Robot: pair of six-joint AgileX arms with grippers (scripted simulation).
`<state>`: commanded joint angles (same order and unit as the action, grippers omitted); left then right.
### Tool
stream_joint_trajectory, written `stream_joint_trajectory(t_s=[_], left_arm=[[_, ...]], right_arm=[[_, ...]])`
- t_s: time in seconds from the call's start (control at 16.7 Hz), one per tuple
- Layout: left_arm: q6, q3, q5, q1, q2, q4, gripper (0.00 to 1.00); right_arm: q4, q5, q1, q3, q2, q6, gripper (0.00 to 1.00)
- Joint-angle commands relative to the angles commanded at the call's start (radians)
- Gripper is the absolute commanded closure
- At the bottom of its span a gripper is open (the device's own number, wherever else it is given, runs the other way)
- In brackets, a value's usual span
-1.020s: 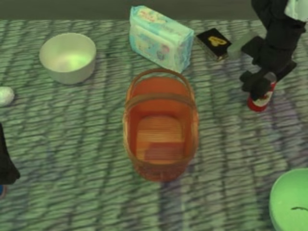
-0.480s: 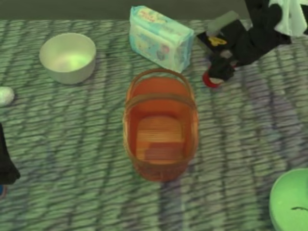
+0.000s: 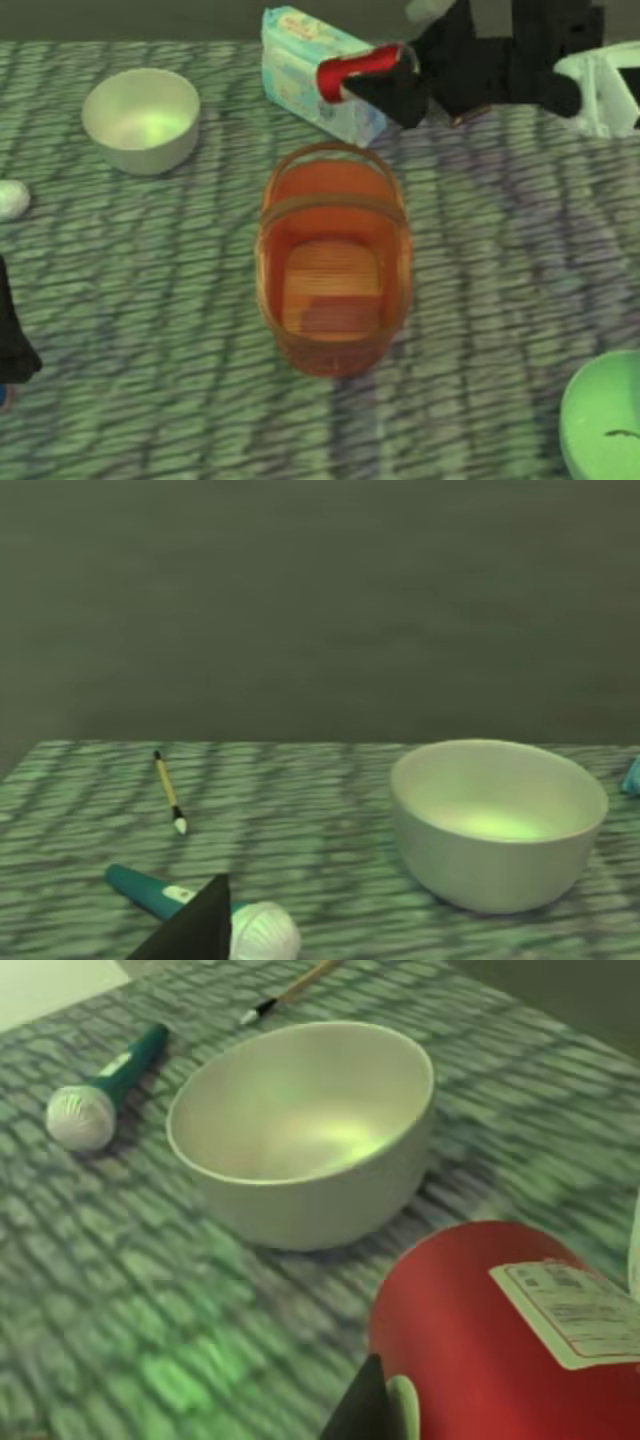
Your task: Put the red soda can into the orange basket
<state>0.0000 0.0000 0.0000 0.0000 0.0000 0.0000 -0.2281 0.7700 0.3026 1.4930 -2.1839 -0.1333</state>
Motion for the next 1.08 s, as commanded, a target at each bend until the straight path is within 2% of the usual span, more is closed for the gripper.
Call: stream_joint_trajectory(t_s=[0.24, 0.36, 0.48, 0.6, 0.9, 1.08], left_arm=[[0.0, 0.0, 0.0, 0.0, 0.0, 0.0, 0.0], [0.0, 0.0, 0.0, 0.0, 0.0, 0.0, 0.0], [0.0, 0.0, 0.0, 0.0, 0.0, 0.0, 0.0], [0.0, 0.0, 0.0, 0.0, 0.0, 0.0, 0.0], [0.0, 0.0, 0.0, 0.0, 0.0, 0.0, 0.0], [0.0, 0.0, 0.0, 0.0, 0.0, 0.0, 0.0]], right_arm=[[-0.35, 0.193, 0.023, -0.151, 0.091, 0.102, 1.0], [-0.466, 0.265, 0.031, -0.205, 0.133, 0.137, 1.0], [-0.539, 0.314, 0.037, -0.24, 0.163, 0.158, 1.0], [-0.57, 0.335, 0.039, -0.253, 0.176, 0.166, 1.0], [-0.571, 0.335, 0.034, -0.25, 0.169, 0.167, 1.0], [-0.643, 0.336, 0.036, -0.267, 0.111, 0.165, 1.0]])
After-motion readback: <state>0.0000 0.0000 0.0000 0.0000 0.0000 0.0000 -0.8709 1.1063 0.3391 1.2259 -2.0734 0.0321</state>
